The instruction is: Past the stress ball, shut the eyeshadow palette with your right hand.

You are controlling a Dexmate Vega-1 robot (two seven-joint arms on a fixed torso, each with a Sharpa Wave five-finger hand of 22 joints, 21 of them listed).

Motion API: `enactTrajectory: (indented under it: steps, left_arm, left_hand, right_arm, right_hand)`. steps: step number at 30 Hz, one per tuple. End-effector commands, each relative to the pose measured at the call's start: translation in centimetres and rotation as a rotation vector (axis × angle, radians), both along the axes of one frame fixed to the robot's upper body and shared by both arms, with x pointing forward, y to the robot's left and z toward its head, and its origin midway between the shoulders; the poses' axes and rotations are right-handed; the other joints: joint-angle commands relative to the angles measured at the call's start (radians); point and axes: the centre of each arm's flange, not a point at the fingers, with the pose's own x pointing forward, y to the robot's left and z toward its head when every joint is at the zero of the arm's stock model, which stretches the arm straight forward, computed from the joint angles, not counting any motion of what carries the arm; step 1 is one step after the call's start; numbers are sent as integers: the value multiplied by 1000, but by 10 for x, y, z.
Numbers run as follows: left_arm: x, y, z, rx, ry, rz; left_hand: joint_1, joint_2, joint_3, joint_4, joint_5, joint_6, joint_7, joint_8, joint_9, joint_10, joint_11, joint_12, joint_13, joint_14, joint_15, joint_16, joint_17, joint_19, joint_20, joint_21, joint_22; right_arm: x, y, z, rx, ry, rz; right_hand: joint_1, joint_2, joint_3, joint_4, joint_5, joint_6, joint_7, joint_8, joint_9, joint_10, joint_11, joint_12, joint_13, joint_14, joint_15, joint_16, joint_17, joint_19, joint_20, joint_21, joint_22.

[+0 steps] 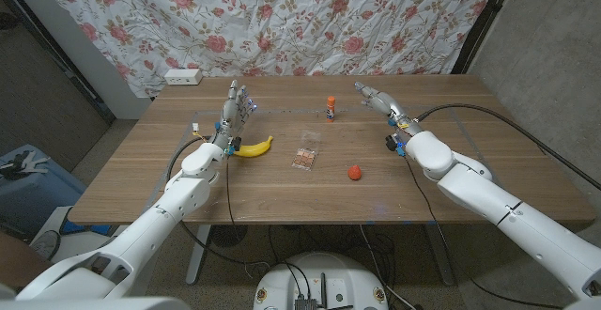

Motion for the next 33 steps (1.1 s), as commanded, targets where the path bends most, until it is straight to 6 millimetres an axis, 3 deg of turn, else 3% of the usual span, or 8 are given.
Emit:
enactTrajectory:
  steps: [1, 15, 33]
  left_arm:
    - [0, 0, 0, 0, 0, 0]
    - [0, 0, 0, 0, 0, 0]
    - [0, 0, 0, 0, 0, 0]
  left_hand:
    - [13, 2, -1, 5, 6, -3, -9, 5, 3, 1, -9, 5, 3, -7, -71, 8, 3, 9, -7, 7, 4]
    - [13, 2, -1, 5, 6, -2, -9, 6, 3, 1, -9, 5, 3, -7, -72, 8, 3, 9, -7, 7, 4]
    - [13, 2, -1, 5, 6, -2, -9, 6, 3, 1, -8, 5, 3, -6, -71, 8, 3, 9, -8, 7, 4]
  right_arm:
    - [-8, 19, 3, -102, -23, -29]
    - [-13, 42, 8, -235, -20, -55]
    - [-20, 59, 16, -412, 47, -102]
  right_hand:
    - [-12, -4, -2, 1, 2, 8, -3, 7, 4, 12, 3, 5, 1, 13, 1, 8, 0, 0, -1, -6, 5]
    - [-20, -7, -2, -2, 1, -4, 2, 3, 4, 10, -12, -1, -10, -4, -8, 3, -11, -34, -7, -35, 5]
    - [-54, -14, -12, 3, 0, -30, -1, 0, 4, -2, -23, -7, -26, -78, 18, -7, -28, -113, 4, -83, 7]
